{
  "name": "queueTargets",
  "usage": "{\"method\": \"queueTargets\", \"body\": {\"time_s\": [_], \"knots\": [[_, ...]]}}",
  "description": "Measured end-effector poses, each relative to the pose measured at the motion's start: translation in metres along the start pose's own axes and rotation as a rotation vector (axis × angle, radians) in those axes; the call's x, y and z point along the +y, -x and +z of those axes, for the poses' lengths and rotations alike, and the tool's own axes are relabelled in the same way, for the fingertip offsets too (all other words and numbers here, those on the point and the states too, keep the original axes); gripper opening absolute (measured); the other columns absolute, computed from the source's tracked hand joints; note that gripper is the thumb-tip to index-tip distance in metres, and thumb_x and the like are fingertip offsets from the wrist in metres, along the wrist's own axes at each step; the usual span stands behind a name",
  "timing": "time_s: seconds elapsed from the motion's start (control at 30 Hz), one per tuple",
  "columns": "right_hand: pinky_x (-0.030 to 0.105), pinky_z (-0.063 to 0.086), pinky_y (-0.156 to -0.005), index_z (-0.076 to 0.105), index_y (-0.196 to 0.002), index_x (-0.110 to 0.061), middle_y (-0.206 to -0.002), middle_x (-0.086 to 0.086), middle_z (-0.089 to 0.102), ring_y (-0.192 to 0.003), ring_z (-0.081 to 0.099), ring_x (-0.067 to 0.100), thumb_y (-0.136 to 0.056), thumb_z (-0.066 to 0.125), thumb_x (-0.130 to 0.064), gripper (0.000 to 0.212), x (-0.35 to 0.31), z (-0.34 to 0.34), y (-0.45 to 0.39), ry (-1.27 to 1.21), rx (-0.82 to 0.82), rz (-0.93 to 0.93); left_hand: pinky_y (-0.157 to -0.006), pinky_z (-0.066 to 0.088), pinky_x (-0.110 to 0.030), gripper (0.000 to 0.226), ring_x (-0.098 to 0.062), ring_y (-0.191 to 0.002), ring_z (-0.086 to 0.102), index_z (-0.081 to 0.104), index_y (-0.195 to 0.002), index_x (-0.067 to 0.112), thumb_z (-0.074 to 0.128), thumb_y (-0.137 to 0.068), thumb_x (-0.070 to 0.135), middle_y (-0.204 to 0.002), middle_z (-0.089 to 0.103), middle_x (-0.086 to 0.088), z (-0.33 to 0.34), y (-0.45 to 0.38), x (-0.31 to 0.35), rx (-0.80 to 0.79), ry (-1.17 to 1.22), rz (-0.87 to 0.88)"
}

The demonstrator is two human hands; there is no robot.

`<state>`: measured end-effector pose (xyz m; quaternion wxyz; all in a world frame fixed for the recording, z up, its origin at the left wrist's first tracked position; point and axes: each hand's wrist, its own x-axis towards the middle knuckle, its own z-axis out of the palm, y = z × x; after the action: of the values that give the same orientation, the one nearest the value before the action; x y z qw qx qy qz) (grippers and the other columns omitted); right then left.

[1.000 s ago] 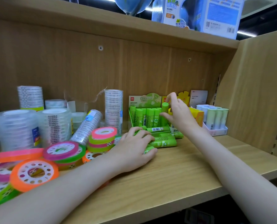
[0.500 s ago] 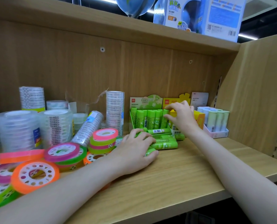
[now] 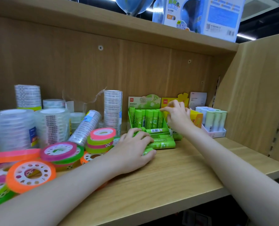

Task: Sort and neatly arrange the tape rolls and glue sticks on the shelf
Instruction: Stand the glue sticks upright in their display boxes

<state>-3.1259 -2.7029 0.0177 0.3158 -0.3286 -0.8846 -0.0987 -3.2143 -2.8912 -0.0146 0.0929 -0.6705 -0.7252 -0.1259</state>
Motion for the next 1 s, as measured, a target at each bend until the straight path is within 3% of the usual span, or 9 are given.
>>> {"method": "queueTargets", "body": {"time_s": [0.07, 0.17, 0.3, 0.37, 0.47, 0.53, 0.6, 0.83, 1.0], "knots": [[0.043, 0.02, -0.105, 0.047, -0.135, -0.029, -0.136, 0.004, 0.038, -0.127, 0.028, 0.025, -0.094, 0.044, -0.009, 0.047, 0.009, 0.001, 0.01, -0.032, 0.07, -0.027, -0.115, 0.013, -0.037, 0.048, -0.009, -0.138, 0.006, 0.034, -0.139, 0.026, 0.032, -0.096, 0.048, -0.146, 0.029, 0.012, 0.0, 0.0, 0.001, 0.002, -0.01, 0.001], [0.038, 0.021, -0.101, 0.057, -0.126, -0.023, -0.124, -0.001, 0.055, -0.122, 0.036, 0.023, -0.092, 0.05, -0.01, 0.037, 0.013, -0.008, 0.015, -0.164, 0.195, -0.124, -0.115, 0.013, -0.037, 0.049, -0.009, -0.138, 0.006, 0.034, -0.14, 0.026, 0.031, -0.096, 0.048, -0.146, 0.029, 0.012, -0.002, 0.001, 0.0, -0.001, -0.011, -0.003], [0.046, 0.008, -0.11, 0.056, -0.124, -0.027, -0.119, -0.002, 0.054, -0.127, 0.03, 0.019, -0.097, 0.044, -0.023, 0.03, -0.001, -0.006, 0.023, 0.112, -0.195, -0.325, -0.115, 0.014, -0.038, 0.049, -0.01, -0.138, 0.006, 0.033, -0.14, 0.026, 0.032, -0.096, 0.048, -0.146, 0.028, 0.012, -0.002, 0.001, -0.001, -0.006, -0.018, -0.011], [0.049, 0.005, -0.112, 0.053, -0.127, -0.027, -0.119, -0.001, 0.053, -0.126, 0.029, 0.019, -0.097, 0.044, -0.024, 0.031, -0.002, -0.003, 0.023, 0.161, -0.272, -0.338, -0.115, 0.015, -0.038, 0.049, -0.01, -0.138, 0.007, 0.034, -0.14, 0.026, 0.032, -0.096, 0.048, -0.146, 0.029, 0.012, 0.0, 0.0, -0.002, -0.004, -0.013, -0.012], [0.039, 0.028, -0.105, 0.055, -0.11, -0.023, -0.105, -0.007, 0.055, -0.111, 0.039, 0.013, -0.09, 0.058, -0.024, 0.021, 0.006, -0.013, 0.019, -0.276, -0.122, -0.248, -0.115, 0.015, -0.039, 0.049, -0.01, -0.138, 0.006, 0.034, -0.14, 0.026, 0.032, -0.096, 0.048, -0.146, 0.029, 0.012, 0.0, 0.0, 0.0, -0.005, -0.005, -0.002], [0.023, 0.043, -0.086, 0.051, -0.1, -0.021, -0.098, -0.008, 0.055, -0.1, 0.048, 0.012, -0.086, 0.064, -0.021, 0.019, 0.01, -0.021, 0.018, -0.614, 0.081, -0.136, -0.116, 0.014, -0.039, 0.05, -0.009, -0.139, 0.006, 0.034, -0.14, 0.026, 0.032, -0.096, 0.048, -0.147, 0.028, 0.012, -0.001, 0.0, 0.0, -0.009, 0.003, 0.002], [0.013, 0.043, -0.07, 0.048, -0.099, -0.018, -0.093, -0.007, 0.055, -0.092, 0.054, 0.013, -0.085, 0.066, -0.017, 0.022, 0.012, -0.024, 0.017, -0.759, 0.198, -0.039, -0.116, 0.014, -0.039, 0.049, -0.009, -0.138, 0.006, 0.034, -0.14, 0.026, 0.032, -0.096, 0.048, -0.147, 0.029, 0.012, -0.002, 0.0, -0.001, -0.007, 0.002, 0.002], [0.01, 0.041, -0.06, 0.049, -0.094, -0.012, -0.086, -0.002, 0.057, -0.072, 0.053, 0.011, -0.081, 0.071, -0.015, 0.026, 0.01, -0.019, 0.017, -0.561, 0.194, -0.06, -0.115, 0.014, -0.039, 0.049, -0.009, -0.138, 0.006, 0.034, -0.14, 0.026, 0.032, -0.096, 0.048, -0.146, 0.029, 0.012, -0.001, 0.0, -0.001, -0.01, 0.006, -0.002], [0.028, 0.039, -0.077, 0.052, -0.097, -0.013, -0.097, 0.005, 0.053, -0.091, 0.047, 0.02, -0.083, 0.068, -0.023, 0.023, 0.003, -0.01, 0.013, -0.284, 0.109, -0.11, -0.115, 0.015, -0.039, 0.049, -0.009, -0.138, 0.007, 0.034, -0.14, 0.026, 0.033, -0.096, 0.048, -0.146, 0.029, 0.011, -0.001, 0.0, -0.001, -0.007, 0.005, -0.002]]}}
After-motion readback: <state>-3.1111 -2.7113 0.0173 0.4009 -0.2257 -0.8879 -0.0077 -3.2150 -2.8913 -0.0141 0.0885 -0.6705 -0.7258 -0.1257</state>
